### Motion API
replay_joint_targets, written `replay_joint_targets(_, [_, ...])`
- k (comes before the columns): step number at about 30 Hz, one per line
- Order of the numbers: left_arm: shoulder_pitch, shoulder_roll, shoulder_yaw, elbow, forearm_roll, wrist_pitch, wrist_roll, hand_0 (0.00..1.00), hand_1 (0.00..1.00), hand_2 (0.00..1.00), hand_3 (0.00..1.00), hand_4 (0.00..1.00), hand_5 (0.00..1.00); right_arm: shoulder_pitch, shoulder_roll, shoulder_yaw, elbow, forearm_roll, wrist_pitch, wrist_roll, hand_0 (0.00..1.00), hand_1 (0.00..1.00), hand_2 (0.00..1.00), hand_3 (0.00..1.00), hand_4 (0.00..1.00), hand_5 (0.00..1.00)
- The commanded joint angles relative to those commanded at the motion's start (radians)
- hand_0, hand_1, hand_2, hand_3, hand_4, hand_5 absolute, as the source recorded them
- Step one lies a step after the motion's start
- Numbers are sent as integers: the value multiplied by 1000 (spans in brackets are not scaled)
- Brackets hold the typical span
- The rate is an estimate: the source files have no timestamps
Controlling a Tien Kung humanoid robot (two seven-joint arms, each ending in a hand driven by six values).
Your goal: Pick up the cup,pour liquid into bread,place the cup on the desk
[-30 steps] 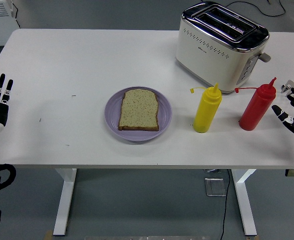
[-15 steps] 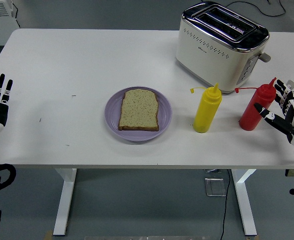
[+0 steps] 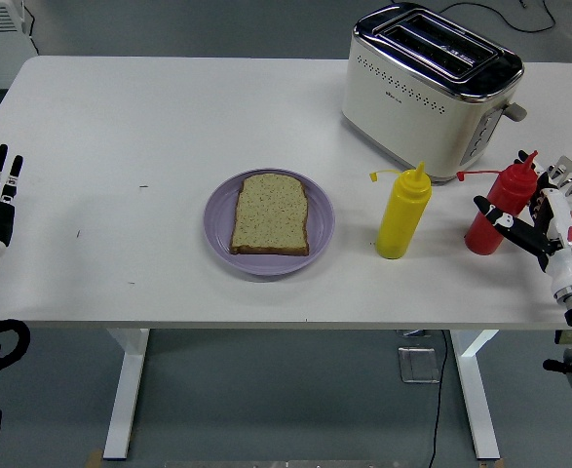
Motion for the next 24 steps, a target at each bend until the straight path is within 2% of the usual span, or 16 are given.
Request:
replay_joint_targets(5, [1, 0, -2, 0, 0, 0, 0, 796, 791, 819, 728, 518, 998, 16, 5, -20, -15, 27, -14, 10, 981, 903, 957, 998, 937, 334])
replay_joint_targets(6, [1, 0, -2, 0, 0, 0, 0, 796, 790, 819, 727, 518, 998, 20, 6, -25, -19, 37, -22, 15, 934, 860, 907, 992, 926, 317])
replay_joint_targets(11, [1, 0, -1, 1, 1, 0, 0, 796, 790, 819, 727, 518, 998, 35, 10, -49, -29, 63, -45, 24, 934, 860, 907, 992, 926, 317])
replay_joint_targets(12, [1, 0, 0, 1, 1, 0, 0, 795, 789, 818, 726, 518, 998, 39, 11, -55, -32, 72, -53, 29, 841, 789, 827, 944, 893, 279])
replay_joint_targets(17, [1, 0, 2, 1, 1, 1, -1, 795, 789, 818, 726, 518, 998, 51, 13, -83, -42, 103, -78, 43, 841, 789, 827, 944, 893, 279])
replay_joint_targets(18, [1, 0, 2, 1, 1, 1, -1, 795, 790, 818, 726, 518, 998, 52, 13, -89, -44, 107, -80, 46, 743, 714, 723, 878, 849, 220])
replay_joint_targets(23, [2, 0, 2, 1, 1, 1, -1, 795, 790, 818, 726, 518, 998, 58, 15, -107, -50, 135, -101, 61, 743, 714, 723, 878, 849, 220])
replay_joint_targets(24, [3, 0, 2, 2, 1, 1, -1, 795, 790, 818, 726, 518, 998, 61, 16, -113, -53, 145, -106, 65, 592, 608, 597, 742, 773, 140])
